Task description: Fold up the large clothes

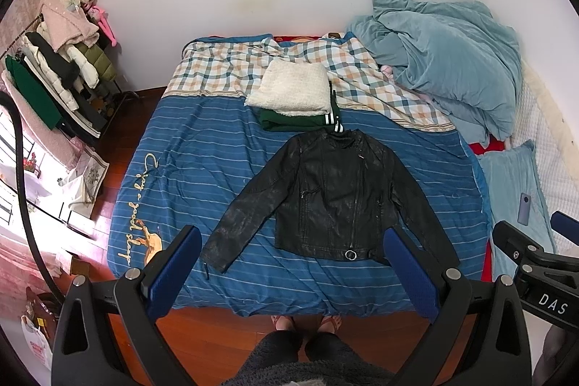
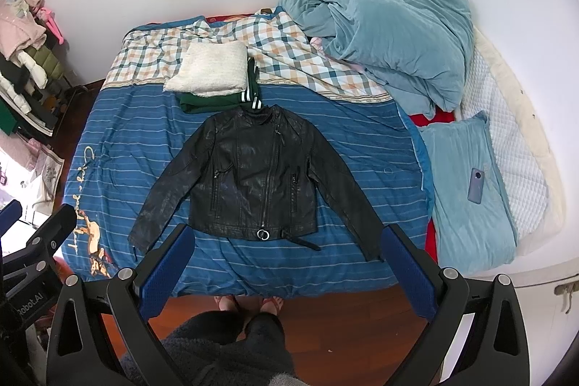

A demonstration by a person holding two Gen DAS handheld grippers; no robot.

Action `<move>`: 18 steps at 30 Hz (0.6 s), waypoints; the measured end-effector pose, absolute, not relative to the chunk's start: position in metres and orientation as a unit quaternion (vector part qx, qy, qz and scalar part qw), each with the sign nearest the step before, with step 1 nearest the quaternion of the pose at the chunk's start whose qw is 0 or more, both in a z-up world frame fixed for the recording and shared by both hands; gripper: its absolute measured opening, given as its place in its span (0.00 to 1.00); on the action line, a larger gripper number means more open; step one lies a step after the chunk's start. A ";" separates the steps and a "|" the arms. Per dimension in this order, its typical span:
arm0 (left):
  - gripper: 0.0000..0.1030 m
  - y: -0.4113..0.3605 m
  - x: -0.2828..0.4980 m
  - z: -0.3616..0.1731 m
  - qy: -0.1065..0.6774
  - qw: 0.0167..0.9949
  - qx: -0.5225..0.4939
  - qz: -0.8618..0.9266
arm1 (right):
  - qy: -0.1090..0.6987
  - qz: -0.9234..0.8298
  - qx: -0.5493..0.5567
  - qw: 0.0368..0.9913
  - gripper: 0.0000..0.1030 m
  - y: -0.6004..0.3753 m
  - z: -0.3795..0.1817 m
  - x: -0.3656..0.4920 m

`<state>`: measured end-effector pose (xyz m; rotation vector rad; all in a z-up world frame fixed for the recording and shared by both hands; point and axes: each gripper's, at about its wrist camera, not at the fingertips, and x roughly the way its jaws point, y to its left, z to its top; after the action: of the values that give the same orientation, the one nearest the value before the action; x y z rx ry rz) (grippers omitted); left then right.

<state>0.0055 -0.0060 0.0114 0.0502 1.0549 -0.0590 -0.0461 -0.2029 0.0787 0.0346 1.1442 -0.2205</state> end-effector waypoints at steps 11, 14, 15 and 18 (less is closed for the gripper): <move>1.00 -0.007 0.006 0.012 0.504 0.863 0.022 -0.029 | 0.540 -0.104 0.016 0.835 1.00 -0.203 0.078 -0.046; 1.00 -0.007 0.006 0.012 0.503 0.863 0.022 -0.030 | 0.540 -0.104 0.016 0.835 1.00 -0.203 0.078 -0.046; 1.00 -0.007 0.006 0.012 0.504 0.863 0.022 -0.030 | 0.540 -0.104 0.016 0.835 1.00 -0.202 0.078 -0.046; 1.00 -0.007 0.006 0.011 0.504 0.863 0.022 -0.030 | 0.540 -0.104 0.015 0.835 1.00 -0.202 0.078 -0.047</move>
<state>0.0057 -0.0074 0.0114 0.0458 1.0557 -0.0628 -0.0466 -0.2021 0.0776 0.0316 1.1433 -0.2206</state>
